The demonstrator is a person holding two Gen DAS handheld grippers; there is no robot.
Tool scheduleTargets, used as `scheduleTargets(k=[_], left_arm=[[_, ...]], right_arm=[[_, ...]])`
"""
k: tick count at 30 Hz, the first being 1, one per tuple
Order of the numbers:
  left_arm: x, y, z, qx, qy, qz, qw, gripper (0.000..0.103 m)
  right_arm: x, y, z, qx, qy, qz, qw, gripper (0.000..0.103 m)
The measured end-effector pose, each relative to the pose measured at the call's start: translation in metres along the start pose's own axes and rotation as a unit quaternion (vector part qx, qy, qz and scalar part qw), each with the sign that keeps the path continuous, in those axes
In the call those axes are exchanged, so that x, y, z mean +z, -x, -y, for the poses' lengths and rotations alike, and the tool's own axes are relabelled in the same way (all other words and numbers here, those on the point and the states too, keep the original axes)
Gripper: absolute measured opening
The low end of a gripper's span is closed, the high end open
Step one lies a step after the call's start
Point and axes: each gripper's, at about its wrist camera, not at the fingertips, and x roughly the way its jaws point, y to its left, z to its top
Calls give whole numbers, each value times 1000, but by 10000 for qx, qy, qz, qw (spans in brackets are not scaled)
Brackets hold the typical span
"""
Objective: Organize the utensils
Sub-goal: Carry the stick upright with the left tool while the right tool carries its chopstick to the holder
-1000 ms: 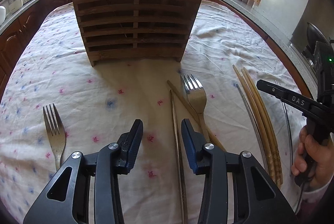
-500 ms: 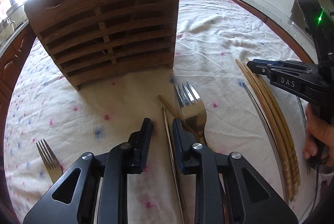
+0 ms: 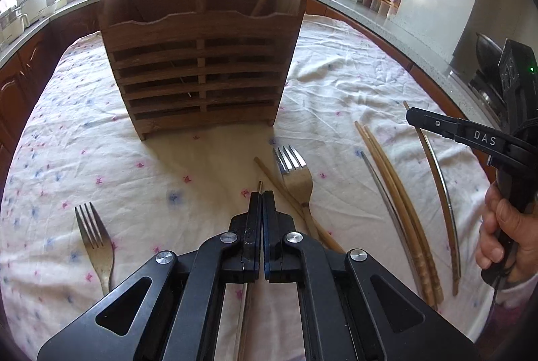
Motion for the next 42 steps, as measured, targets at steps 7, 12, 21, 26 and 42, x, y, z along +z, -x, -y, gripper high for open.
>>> scheduleTargets(k=[7, 12, 21, 26, 42], left_arm=[[-3, -5, -2, -36, -32, -322, 9995, 1], [-8, -34, 8, 151, -309, -732, 9967, 8], [1, -44, 22, 347, -786, -615, 9944, 4], [-4, -7, 12, 79, -385, -174, 9991, 4], [4, 132, -18, -422, 316, 1387, 9889, 4]], right_arm=[[-3, 32, -12, 132, 16, 261, 9996, 5], [-13, 37, -11, 228, -57, 252, 9994, 5], [-18, 44, -13, 302, -129, 326, 9989, 5], [-13, 58, -20, 408, -94, 512, 9978, 5], [9, 104, -64, 698, 298, 1185, 9900, 5]])
